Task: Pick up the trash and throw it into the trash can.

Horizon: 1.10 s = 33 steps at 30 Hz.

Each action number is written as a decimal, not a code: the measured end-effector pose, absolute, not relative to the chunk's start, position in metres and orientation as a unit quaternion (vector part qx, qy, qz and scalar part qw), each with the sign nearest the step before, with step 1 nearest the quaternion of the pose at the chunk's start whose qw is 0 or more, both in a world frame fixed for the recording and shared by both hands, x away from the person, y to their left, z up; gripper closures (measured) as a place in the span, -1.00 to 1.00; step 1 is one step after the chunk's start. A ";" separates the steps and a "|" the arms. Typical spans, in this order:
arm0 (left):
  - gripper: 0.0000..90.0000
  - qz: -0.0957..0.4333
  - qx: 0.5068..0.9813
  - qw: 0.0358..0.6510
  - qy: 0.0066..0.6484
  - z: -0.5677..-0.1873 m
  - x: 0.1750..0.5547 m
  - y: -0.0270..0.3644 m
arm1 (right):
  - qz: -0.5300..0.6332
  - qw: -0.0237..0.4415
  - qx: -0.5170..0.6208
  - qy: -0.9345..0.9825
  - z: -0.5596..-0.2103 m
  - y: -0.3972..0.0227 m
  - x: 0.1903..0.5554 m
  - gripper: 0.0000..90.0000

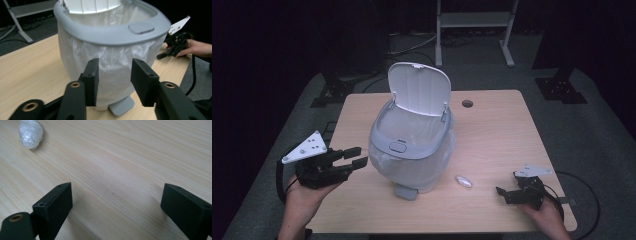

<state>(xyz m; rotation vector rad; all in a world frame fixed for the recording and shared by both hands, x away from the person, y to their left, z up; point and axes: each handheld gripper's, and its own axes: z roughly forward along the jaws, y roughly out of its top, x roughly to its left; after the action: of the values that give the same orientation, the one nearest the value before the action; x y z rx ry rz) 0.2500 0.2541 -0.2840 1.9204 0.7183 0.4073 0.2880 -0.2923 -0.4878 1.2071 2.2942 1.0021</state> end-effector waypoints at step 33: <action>-0.83 0.191 0.810 0.437 0.342 -0.382 0.256 0.259 | 0.355 0.180 0.427 0.812 -0.488 -0.292 0.288 -0.79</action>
<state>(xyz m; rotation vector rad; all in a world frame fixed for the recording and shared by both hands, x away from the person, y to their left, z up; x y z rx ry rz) 0.2558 0.2592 -0.3817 2.0140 0.8500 0.4743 0.2880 -0.2924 -0.4878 1.2071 2.2943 1.0021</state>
